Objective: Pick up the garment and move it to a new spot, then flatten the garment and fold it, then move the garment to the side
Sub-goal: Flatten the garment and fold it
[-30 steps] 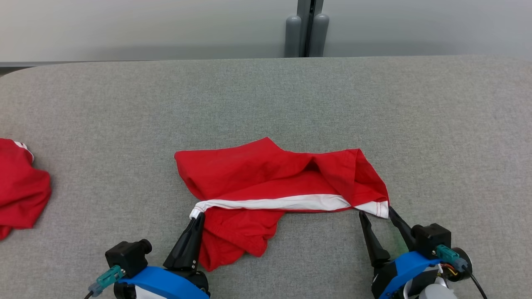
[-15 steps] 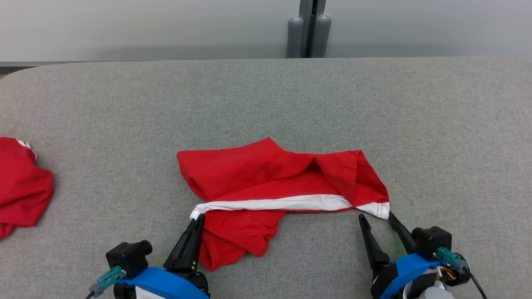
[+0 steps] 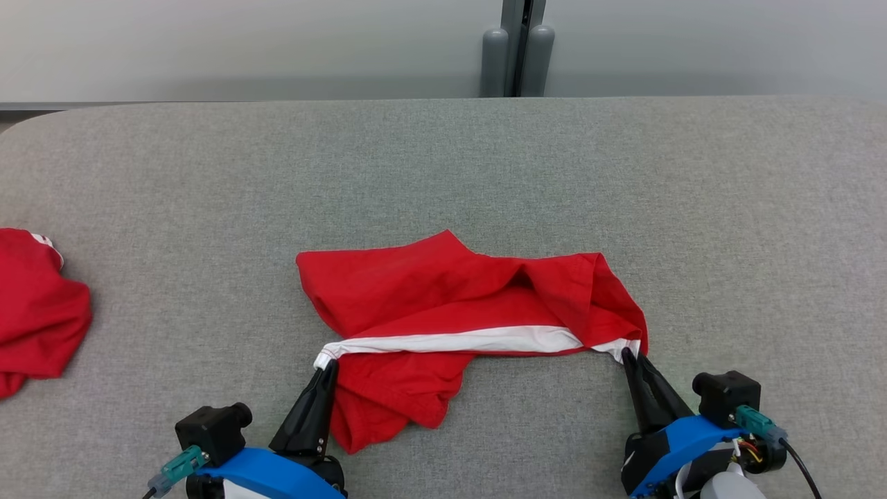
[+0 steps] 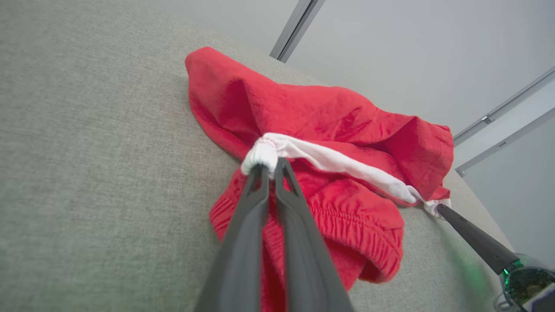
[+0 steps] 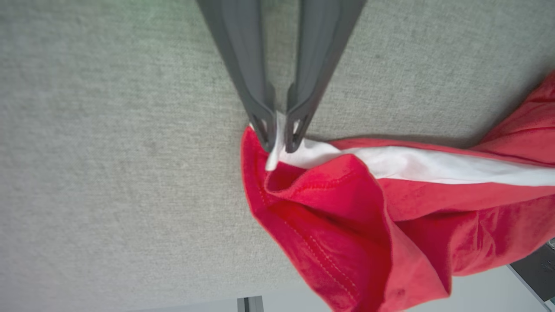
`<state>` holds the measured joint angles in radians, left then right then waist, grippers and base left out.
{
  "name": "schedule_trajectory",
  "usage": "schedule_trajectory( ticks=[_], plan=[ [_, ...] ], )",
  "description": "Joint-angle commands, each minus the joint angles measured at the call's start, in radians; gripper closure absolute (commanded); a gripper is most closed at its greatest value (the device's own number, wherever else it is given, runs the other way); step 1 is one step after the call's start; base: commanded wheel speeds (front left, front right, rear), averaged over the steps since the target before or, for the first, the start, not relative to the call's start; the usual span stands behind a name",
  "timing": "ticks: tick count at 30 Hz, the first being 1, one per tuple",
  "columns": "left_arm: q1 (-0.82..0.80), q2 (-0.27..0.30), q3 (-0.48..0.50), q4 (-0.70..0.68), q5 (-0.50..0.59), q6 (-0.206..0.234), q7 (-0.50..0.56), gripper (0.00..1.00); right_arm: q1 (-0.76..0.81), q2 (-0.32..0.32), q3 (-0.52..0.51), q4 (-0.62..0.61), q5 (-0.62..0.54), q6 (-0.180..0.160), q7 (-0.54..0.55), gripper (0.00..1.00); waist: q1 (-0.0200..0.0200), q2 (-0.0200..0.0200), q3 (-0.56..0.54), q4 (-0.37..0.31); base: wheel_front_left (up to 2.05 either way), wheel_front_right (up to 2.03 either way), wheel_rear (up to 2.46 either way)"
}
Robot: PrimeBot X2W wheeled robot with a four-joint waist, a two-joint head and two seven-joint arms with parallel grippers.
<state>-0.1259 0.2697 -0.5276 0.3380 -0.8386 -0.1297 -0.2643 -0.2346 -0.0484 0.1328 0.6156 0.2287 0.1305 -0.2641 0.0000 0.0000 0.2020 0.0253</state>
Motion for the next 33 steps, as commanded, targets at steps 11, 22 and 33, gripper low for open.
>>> schedule_trajectory(
  ticks=[11,22,33],
  plan=[
    [-0.020,-0.002,0.091,-0.073,0.063,-0.002,0.000,1.00,0.034,-0.004,-0.005,-0.153,0.046,0.000,0.000,1.00,0.0000,0.0000,-0.077,-0.026,0.00,0.00,0.00],
    [-0.223,0.119,0.121,-0.275,0.158,-0.002,0.000,1.00,-0.057,-0.005,-0.038,-0.395,0.170,0.000,0.000,1.00,0.0000,0.0000,-0.193,-0.065,0.00,0.00,0.00],
    [-0.531,0.260,0.056,-0.335,0.071,-0.002,0.001,1.00,-0.266,-0.005,-0.056,-0.498,0.173,0.000,0.006,1.00,0.0000,0.0000,-0.134,-0.085,0.00,0.00,0.00]
  ],
)
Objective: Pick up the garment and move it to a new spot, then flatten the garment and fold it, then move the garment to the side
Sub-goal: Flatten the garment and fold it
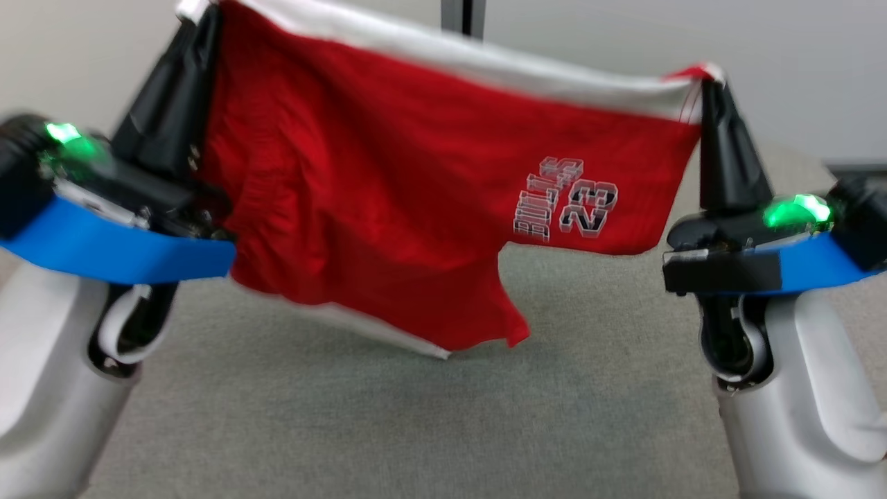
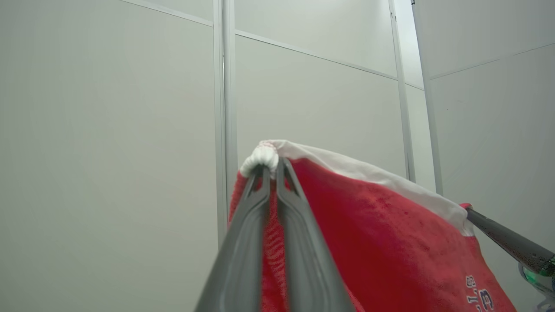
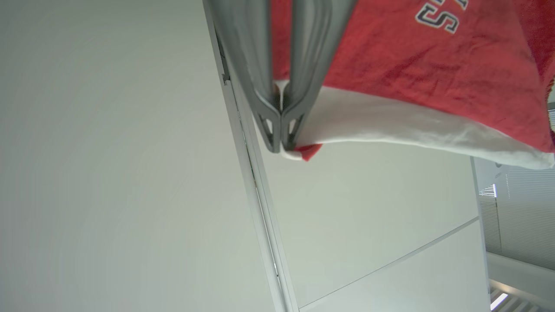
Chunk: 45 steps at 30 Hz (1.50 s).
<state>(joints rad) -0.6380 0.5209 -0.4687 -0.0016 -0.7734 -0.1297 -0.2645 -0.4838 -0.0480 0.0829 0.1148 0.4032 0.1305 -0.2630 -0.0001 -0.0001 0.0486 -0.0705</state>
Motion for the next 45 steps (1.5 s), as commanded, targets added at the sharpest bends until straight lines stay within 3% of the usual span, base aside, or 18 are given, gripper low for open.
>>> schedule_trajectory(
  ticks=[1,5,10,14,18,20,24,30,36,41,45],
  plan=[
    [-0.042,0.021,-0.015,0.014,0.006,-0.002,0.001,1.00,-0.043,-0.005,-0.011,0.011,-0.007,0.000,0.006,1.00,0.0001,0.0001,0.041,0.008,0.00,0.00,0.00],
    [-0.160,0.042,-0.045,0.089,-0.045,-0.002,0.001,1.00,-0.181,-0.004,-0.029,0.078,-0.010,0.000,0.011,1.00,0.0001,0.0001,0.153,-0.001,0.00,0.00,0.00],
    [-0.352,0.070,-0.054,0.186,-0.012,-0.002,0.000,1.00,-0.411,-0.005,-0.051,0.221,-0.033,0.000,0.002,1.00,0.0001,0.0001,0.288,-0.017,0.00,0.00,0.00],
    [-0.478,0.055,-0.014,0.191,0.016,-0.001,-0.001,1.00,-0.592,-0.006,-0.124,0.299,-0.073,0.000,-0.003,1.00,0.0001,0.0001,0.354,-0.029,0.00,0.00,0.00],
    [-0.511,0.027,0.017,0.184,0.005,0.000,-0.001,1.00,-0.666,-0.006,-0.174,0.316,-0.090,0.000,-0.003,1.00,0.0001,0.0001,0.378,-0.027,0.00,0.00,0.00],
    [-0.457,0.015,0.007,0.192,-0.010,0.000,-0.001,1.00,-0.638,-0.006,-0.175,0.337,-0.071,0.000,-0.003,1.00,0.0001,0.0001,0.376,-0.026,0.00,0.00,0.00],
    [-0.297,0.004,-0.035,0.245,-0.038,0.000,-0.001,1.00,-0.499,-0.005,-0.080,0.450,-0.024,0.000,-0.002,1.00,0.0001,0.0001,0.356,-0.025,0.00,0.00,0.00],
    [0.040,-0.050,-0.122,0.372,-0.095,-0.001,-0.001,1.00,-0.236,-0.005,0.135,0.674,0.198,0.001,0.005,1.00,0.0001,0.0001,0.316,-0.019,0.00,0.00,0.00],
    [0.254,-0.108,-0.139,0.451,-0.122,0.000,-0.001,1.00,-0.048,0.004,0.317,0.812,0.391,0.001,0.008,1.00,0.0001,0.0001,0.260,-0.009,0.00,0.00,0.00],
    [0.368,-0.160,-0.092,0.479,-0.121,0.000,-0.001,1.00,0.035,0.009,0.376,0.833,0.468,0.002,0.006,1.00,0.0001,0.0001,0.186,0.003,0.00,0.00,0.00],
    [0.455,-0.202,-0.048,0.486,-0.113,0.000,-0.001,1.00,0.083,0.004,0.336,0.794,0.495,0.002,0.003,1.00,0.0001,0.0001,0.114,0.011,0.00,0.00,0.00]
  ],
)
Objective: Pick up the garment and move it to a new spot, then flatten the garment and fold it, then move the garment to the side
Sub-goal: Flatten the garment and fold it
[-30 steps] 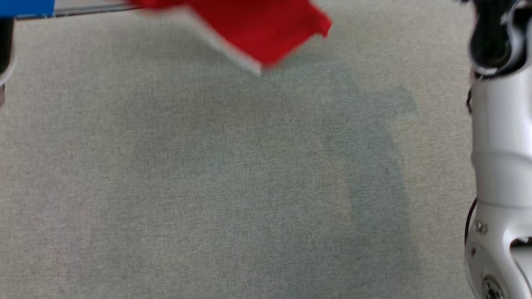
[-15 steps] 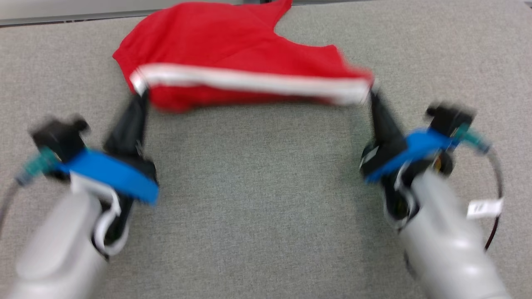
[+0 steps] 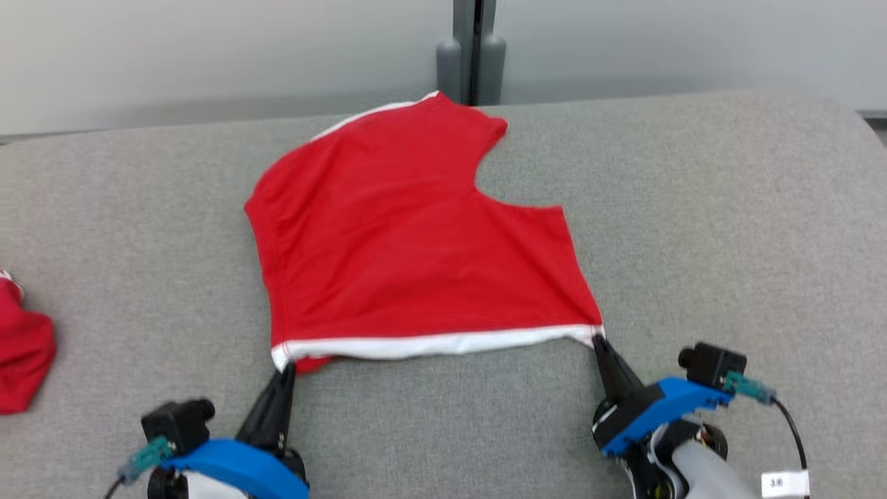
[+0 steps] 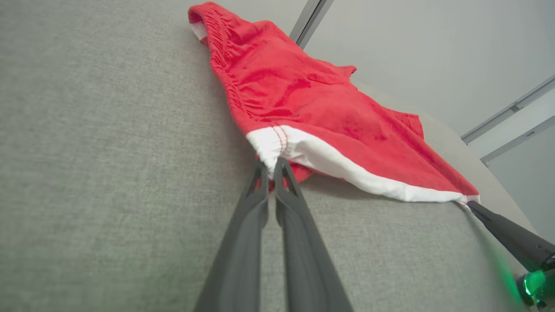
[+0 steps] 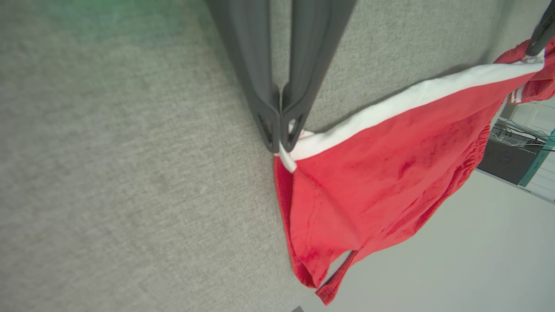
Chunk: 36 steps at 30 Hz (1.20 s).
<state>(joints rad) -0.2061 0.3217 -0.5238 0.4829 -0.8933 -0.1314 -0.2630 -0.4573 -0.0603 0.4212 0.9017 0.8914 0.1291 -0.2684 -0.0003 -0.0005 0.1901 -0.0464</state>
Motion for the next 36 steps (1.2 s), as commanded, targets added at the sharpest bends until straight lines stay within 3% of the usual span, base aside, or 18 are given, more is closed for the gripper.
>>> schedule_trajectory(
  ticks=[1,10,24,30,36],
  plan=[
    [0.023,-0.002,0.007,0.001,0.006,0.001,-0.002,1.00,0.057,0.016,-0.003,0.007,0.007,0.003,0.008,1.00,0.0003,0.0005,-0.028,-0.013,0.00,0.00,0.00],
    [0.174,-0.063,0.067,0.014,0.060,0.001,-0.002,1.00,0.218,-0.006,-0.046,-0.117,0.035,0.003,0.005,1.00,0.0003,0.0005,-0.177,-0.011,0.00,0.00,0.00],
    [0.301,-0.093,0.073,-0.055,0.113,0.001,-0.002,1.00,0.444,-0.113,-0.040,-0.426,0.133,0.002,0.016,1.00,0.0003,0.0005,-0.249,0.002,0.00,0.00,0.00],
    [0.269,-0.085,0.084,-0.102,0.131,0.001,-0.002,1.00,0.428,-0.119,-0.091,-0.511,0.101,0.002,0.017,1.00,0.0003,0.0005,-0.223,0.029,0.00,0.00,0.00],
    [0.154,-0.072,0.058,-0.183,0.120,0.001,-0.002,1.00,0.267,-0.049,-0.159,-0.473,-0.033,0.002,0.011,1.00,0.0003,0.0005,-0.133,0.074,0.00,0.00,0.00]
  ],
)
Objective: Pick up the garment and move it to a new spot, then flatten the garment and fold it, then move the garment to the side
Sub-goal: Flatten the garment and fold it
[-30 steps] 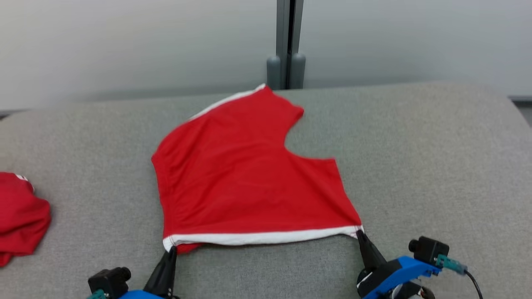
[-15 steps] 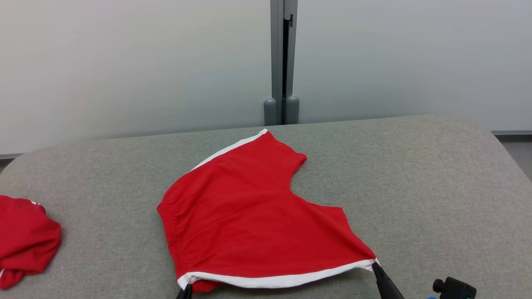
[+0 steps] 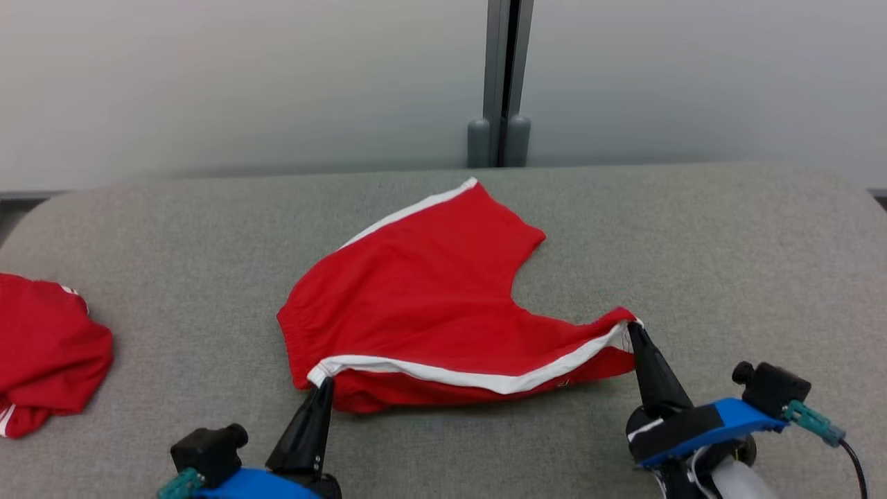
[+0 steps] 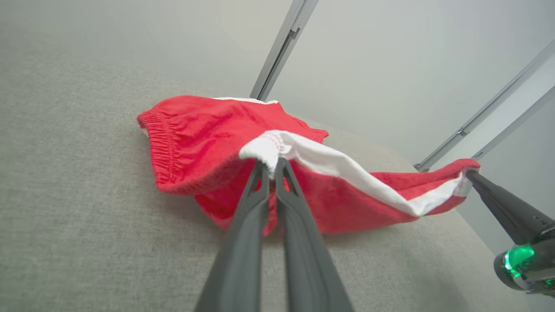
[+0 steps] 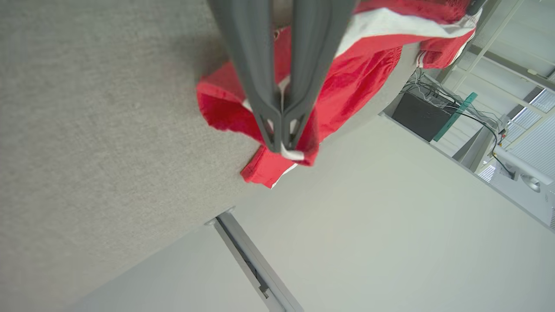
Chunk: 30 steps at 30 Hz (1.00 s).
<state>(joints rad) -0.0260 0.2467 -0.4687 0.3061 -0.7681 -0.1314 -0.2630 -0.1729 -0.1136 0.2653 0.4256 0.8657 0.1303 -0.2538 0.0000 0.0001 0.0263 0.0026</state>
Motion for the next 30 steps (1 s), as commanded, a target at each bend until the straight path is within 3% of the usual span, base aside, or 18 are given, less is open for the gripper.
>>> schedule_trajectory(
  ticks=[1,13,22,30],
  plan=[
    [-0.053,0.010,-0.002,-0.017,-0.015,0.001,-0.002,1.00,-0.056,0.011,-0.010,0.012,-0.030,0.001,-0.002,1.00,0.0000,-0.0001,0.056,0.033,0.00,0.00,0.00],
    [-0.369,0.066,-0.015,-0.056,-0.106,0.001,-0.002,1.00,-0.567,0.062,-0.136,0.252,-0.338,0.001,-0.008,1.00,0.0000,-0.0001,0.317,0.123,0.00,0.00,0.00],
    [-0.576,0.060,-0.089,-0.038,-0.166,0.001,-0.002,1.00,-0.890,0.060,-0.195,0.466,-0.541,0.001,-0.009,1.00,0.0000,-0.0001,0.473,0.197,0.00,0.00,0.00],
    [-0.624,0.023,-0.084,0.021,-0.178,0.001,-0.002,1.00,-1.027,0.060,-0.307,0.651,-0.709,0.001,-0.010,1.00,0.0000,-0.0001,0.523,0.235,0.00,0.00,0.00]
  ],
)
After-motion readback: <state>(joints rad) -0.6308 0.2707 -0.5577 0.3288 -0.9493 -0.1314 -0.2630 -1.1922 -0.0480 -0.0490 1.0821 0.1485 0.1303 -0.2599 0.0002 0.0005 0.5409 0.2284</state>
